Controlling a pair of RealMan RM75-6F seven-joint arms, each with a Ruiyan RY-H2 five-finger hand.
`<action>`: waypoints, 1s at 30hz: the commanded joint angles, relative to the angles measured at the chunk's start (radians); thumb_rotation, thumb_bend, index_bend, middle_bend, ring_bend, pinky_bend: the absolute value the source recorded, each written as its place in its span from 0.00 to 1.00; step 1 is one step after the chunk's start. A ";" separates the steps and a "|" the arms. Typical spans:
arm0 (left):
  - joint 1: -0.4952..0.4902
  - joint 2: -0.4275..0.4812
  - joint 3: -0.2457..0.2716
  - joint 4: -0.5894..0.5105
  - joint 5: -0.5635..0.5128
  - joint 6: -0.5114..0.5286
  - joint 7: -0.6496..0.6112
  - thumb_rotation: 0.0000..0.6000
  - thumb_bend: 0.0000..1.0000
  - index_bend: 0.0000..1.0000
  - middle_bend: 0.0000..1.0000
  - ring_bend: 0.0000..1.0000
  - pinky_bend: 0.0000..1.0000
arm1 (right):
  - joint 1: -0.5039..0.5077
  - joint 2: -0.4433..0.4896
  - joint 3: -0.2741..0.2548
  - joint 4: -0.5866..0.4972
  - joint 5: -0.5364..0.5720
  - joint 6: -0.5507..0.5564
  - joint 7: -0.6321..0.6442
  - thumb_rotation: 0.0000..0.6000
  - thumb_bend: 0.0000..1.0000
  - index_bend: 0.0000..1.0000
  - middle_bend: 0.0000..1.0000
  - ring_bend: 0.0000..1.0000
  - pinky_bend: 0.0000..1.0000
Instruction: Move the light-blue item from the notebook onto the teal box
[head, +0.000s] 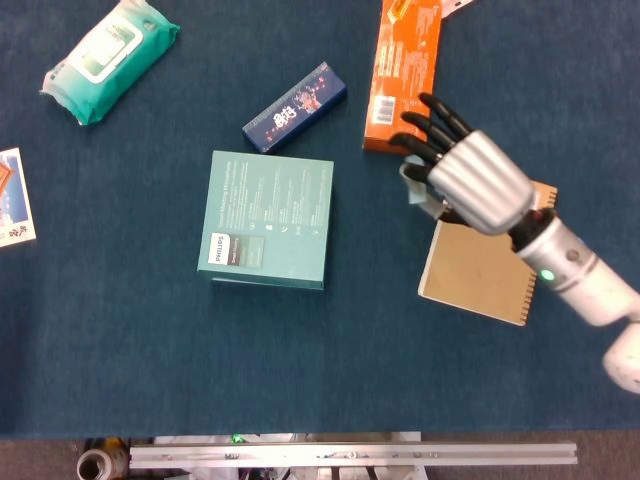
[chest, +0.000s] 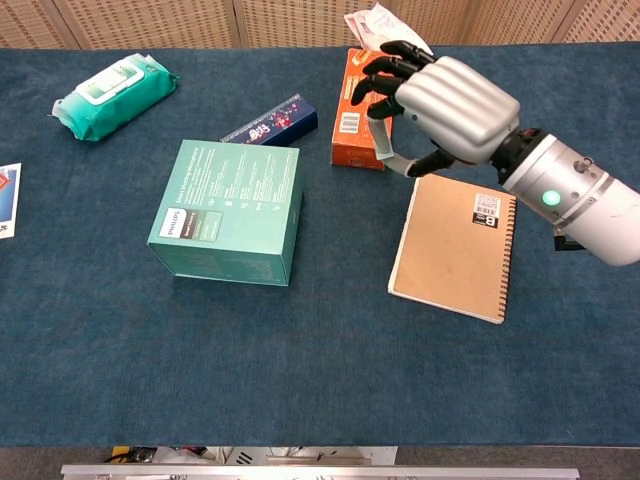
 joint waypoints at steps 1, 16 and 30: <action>0.001 0.002 0.002 -0.004 0.002 0.001 0.005 1.00 0.26 0.16 0.37 0.35 0.41 | 0.031 -0.024 0.035 -0.038 0.044 -0.044 0.047 1.00 0.32 0.63 0.29 0.13 0.00; 0.013 0.009 0.004 -0.012 0.001 0.014 0.002 1.00 0.26 0.16 0.37 0.35 0.41 | 0.158 -0.159 0.135 -0.065 0.216 -0.245 0.229 1.00 0.31 0.63 0.29 0.13 0.00; 0.028 0.013 0.009 0.014 -0.004 0.020 -0.038 1.00 0.26 0.16 0.37 0.35 0.41 | 0.257 -0.297 0.215 0.008 0.385 -0.363 0.190 1.00 0.30 0.63 0.28 0.13 0.00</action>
